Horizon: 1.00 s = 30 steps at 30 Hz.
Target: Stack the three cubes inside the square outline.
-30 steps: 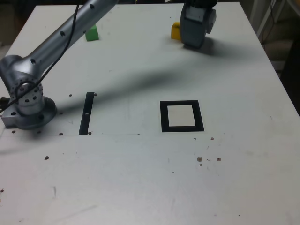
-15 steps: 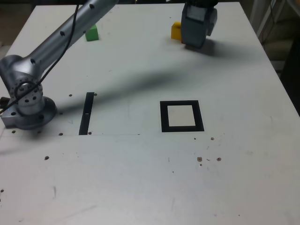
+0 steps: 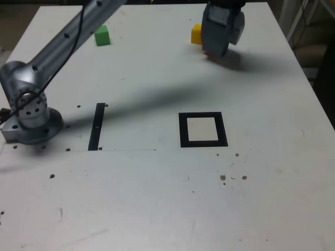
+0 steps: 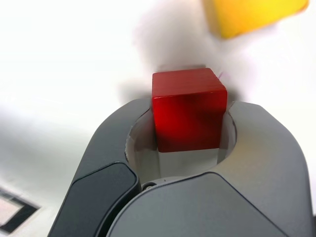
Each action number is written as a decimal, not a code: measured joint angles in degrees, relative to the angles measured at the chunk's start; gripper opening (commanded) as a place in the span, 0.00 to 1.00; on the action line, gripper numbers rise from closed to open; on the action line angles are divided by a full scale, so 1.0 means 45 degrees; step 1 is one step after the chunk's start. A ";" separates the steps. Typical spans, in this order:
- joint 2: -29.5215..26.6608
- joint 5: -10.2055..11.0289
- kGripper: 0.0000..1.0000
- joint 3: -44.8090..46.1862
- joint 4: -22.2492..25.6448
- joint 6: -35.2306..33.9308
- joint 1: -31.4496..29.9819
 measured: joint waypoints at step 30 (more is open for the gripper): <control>-0.4278 -0.0719 0.35 0.5836 -0.0722 0.4312 -0.1962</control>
